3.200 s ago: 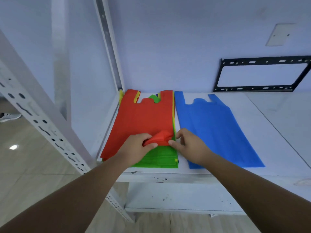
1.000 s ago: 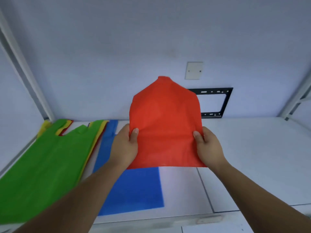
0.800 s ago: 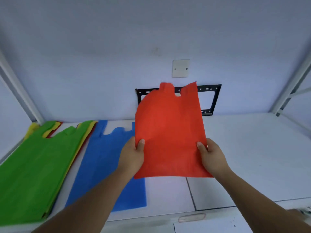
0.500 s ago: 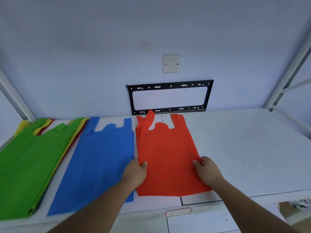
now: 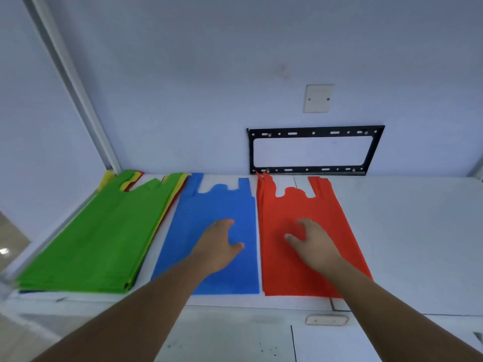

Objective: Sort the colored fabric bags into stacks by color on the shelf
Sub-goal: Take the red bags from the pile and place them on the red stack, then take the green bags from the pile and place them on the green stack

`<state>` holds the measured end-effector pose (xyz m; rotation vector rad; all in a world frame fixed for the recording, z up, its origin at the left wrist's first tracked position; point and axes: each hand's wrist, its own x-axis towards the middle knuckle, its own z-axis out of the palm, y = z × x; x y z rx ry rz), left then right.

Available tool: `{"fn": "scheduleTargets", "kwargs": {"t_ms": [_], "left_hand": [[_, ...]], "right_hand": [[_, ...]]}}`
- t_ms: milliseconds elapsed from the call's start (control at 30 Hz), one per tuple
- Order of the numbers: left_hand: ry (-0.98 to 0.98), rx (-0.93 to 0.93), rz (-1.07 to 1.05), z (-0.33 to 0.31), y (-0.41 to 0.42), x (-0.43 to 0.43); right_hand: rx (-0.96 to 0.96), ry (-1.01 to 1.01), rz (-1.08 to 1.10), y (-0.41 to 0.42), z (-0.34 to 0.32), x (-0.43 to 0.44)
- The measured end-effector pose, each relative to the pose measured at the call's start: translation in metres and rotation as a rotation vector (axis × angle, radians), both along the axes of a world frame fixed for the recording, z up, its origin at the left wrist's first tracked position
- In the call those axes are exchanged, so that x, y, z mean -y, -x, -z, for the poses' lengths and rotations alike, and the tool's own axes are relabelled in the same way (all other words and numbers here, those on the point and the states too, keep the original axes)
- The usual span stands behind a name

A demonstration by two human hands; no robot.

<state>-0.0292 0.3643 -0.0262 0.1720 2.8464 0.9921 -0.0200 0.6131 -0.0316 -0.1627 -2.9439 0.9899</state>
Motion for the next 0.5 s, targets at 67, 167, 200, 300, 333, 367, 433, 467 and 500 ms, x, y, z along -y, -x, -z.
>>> {"fn": "scheduleTargets", "kwargs": {"t_ms": [67,167,200,300,333,367,433,467,500], "left_hand": [[-0.02,0.007,-0.029,-0.004,-0.003,0.032],[-0.014,-0.011,-0.06,-0.008,-0.007,0.085],[-0.018,-0.021,-0.07,-0.01,-0.009,0.104],[-0.031,-0.028,-0.1,-0.012,-0.016,0.164],[-0.023,-0.024,-0.106,-0.012,-0.018,0.185],[-0.013,-0.022,-0.1,-0.013,-0.02,0.204],[0.005,-0.006,-0.068,-0.012,-0.023,0.241],[0.021,0.01,-0.056,-0.011,-0.024,0.258],[0.044,0.024,-0.044,-0.009,-0.026,0.271]], "right_hand": [[0.016,0.024,-0.06,0.002,-0.002,0.038],[0.067,0.105,-0.121,0.002,-0.006,0.1],[0.076,0.121,-0.14,0.002,-0.007,0.121],[0.093,0.174,-0.145,0.001,-0.007,0.188],[0.093,0.197,-0.145,0.001,-0.007,0.21],[0.1,0.218,-0.15,0.001,-0.006,0.231],[0.124,0.297,-0.16,-0.001,-0.004,0.269],[0.147,0.35,-0.164,-0.003,-0.003,0.285],[0.168,0.382,-0.173,-0.007,-0.003,0.298]]}}
